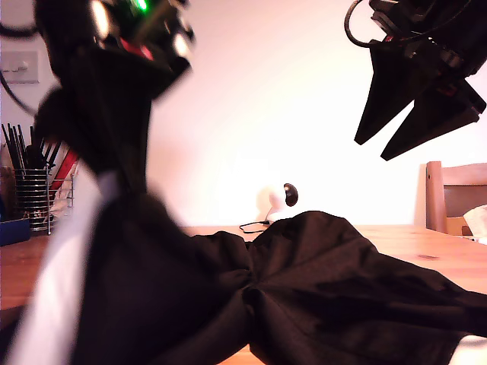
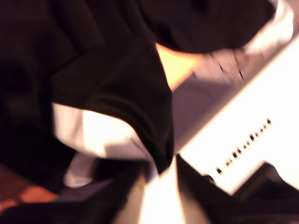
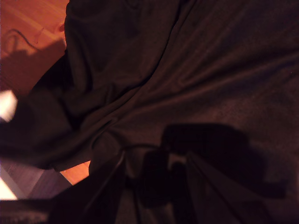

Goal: Fold the shorts in front of you. After folding it, place it to the left side.

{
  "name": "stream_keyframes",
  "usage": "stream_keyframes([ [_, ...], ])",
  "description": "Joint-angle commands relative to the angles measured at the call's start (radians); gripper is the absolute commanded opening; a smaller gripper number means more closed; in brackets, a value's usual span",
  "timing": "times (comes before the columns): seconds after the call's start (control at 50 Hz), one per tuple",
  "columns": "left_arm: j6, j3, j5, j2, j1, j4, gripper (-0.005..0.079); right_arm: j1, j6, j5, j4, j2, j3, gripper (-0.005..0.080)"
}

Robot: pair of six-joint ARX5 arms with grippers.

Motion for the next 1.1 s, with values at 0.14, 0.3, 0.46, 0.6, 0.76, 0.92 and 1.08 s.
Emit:
stream_keyframes([
  [0.14,0.02,-0.01,0.002,0.013,0.006,0.037,0.0536,0.004,-0.003,0.0,0.029,0.007,0.003,0.037],
  [0.3,0.031,0.035,-0.003,0.013,0.101,0.044,0.0536,0.004,-0.003,0.0,0.06,0.007,0.003,0.037],
  [0.46,0.038,0.042,-0.082,0.014,0.192,0.139,0.0513,0.004,-0.002,0.0,0.106,0.025,0.003,0.037],
  [0.6,-0.006,0.042,-0.175,0.014,0.259,0.33,0.0423,0.002,-0.001,0.0,0.158,0.103,0.003,0.0371],
  [0.76,-0.066,0.042,-0.175,0.024,0.343,0.498,0.0425,-0.002,-0.001,0.001,0.223,0.21,0.014,0.0372],
  [0.92,-0.085,0.042,-0.17,0.054,0.429,0.578,0.0428,-0.03,-0.002,0.0,0.273,0.302,0.084,0.0378],
  [1.08,-0.113,0.042,-0.113,0.112,0.489,0.647,0.0428,-0.06,-0.004,0.0,0.281,0.396,0.208,0.0387],
])
